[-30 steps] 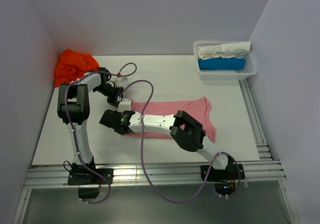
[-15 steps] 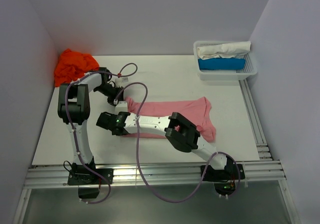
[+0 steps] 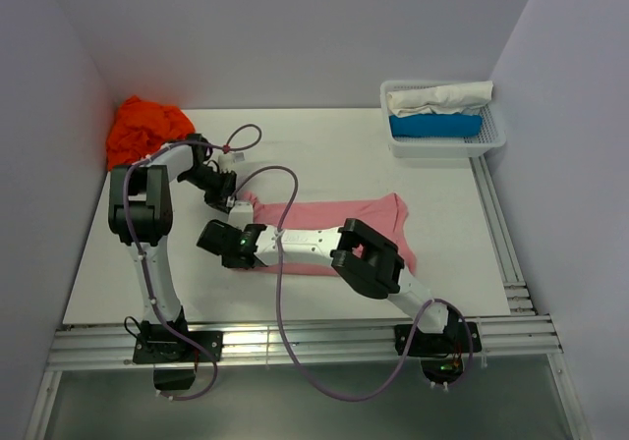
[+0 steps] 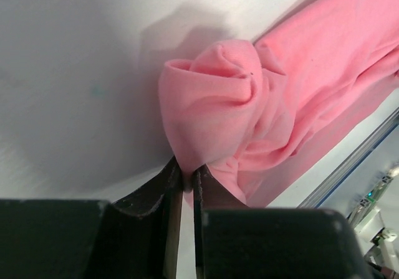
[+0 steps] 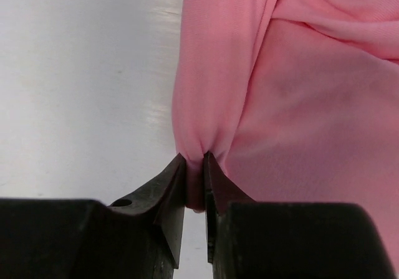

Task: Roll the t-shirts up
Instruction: Roll the tshirt

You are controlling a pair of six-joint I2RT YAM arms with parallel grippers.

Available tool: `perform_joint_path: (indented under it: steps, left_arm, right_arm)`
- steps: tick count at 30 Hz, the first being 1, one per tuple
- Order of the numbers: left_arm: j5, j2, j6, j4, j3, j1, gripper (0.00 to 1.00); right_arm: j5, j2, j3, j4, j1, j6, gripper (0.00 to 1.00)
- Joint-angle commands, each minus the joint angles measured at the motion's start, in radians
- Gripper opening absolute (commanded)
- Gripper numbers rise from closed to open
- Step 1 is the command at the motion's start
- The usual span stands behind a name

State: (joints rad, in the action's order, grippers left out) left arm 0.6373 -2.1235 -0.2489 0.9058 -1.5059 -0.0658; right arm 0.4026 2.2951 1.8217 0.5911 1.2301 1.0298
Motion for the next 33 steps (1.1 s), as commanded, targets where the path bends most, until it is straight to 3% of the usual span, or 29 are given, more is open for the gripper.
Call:
perform_joint_path:
  steps: [1,4,7,17,24,33]
  left_arm:
    - [-0.057,0.033,-0.018,-0.044,0.021,0.050,0.14]
    - [-0.064,0.048,-0.029,-0.041,0.036,0.063,0.13]
    - [-0.062,0.069,-0.032,-0.038,0.047,0.107,0.21]
    - [0.005,0.083,-0.061,0.022,-0.023,0.141,0.56]
    - [0.070,0.086,-0.112,0.096,-0.073,0.161,0.58]
    - [0.154,0.112,-0.230,0.124,0.036,0.161,0.62]
  right_arm:
    - [-0.157,-0.022,-0.090,-0.186,0.019,-0.013,0.16]
    - [-0.166,-0.029,-0.119,-0.235,0.019,-0.001,0.15]
    - [-0.182,-0.055,-0.192,-0.325,0.017,0.026,0.15]
    - [-0.248,-0.177,-0.547,-0.750,-0.024,0.157,0.13]
    - [-0.284,-0.189,-0.706,-0.997,-0.044,0.262,0.13]
    - [-0.315,-0.187,-0.844,-1.232,-0.061,0.374,0.14]
